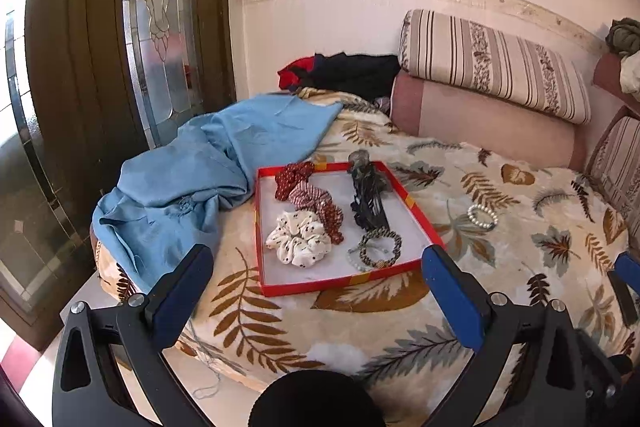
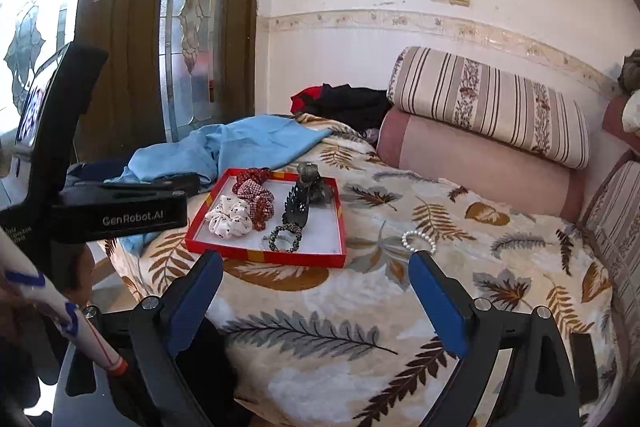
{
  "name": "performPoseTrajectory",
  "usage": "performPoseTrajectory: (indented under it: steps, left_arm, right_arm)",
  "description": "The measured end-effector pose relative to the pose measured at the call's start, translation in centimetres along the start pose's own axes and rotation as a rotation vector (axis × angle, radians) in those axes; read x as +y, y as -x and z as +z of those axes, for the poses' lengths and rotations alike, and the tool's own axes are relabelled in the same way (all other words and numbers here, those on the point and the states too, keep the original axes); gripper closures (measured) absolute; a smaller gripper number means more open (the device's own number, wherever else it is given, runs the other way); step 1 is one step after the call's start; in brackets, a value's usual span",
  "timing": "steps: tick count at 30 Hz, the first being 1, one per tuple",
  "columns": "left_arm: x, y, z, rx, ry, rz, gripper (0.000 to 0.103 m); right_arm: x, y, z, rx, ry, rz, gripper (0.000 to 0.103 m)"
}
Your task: Organize jewelry
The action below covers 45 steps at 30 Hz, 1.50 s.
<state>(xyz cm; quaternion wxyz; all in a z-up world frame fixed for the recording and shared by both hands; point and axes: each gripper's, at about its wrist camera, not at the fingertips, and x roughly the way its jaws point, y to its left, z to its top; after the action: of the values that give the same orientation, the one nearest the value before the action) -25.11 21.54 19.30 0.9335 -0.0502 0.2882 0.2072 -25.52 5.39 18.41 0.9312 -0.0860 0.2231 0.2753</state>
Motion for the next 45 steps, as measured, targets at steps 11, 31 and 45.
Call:
performPoseTrajectory:
  steps: [11,31,45]
  left_arm:
    - [1.7,-2.1,-0.1,0.025,0.021,0.057,0.000]
    - [4.5,-1.4,-0.7,0.003,0.053,0.131,0.000]
    - [5.7,0.8,-0.4,-0.033,0.084,0.130,0.000]
  right_arm:
    - [0.8,-2.2,0.0,0.061,0.034,-0.001,0.007]
    - [3.2,-1.8,0.0,0.072,0.101,-0.010,0.007]
    - [3.8,-0.1,0.1,0.045,0.104,-0.016,0.007]
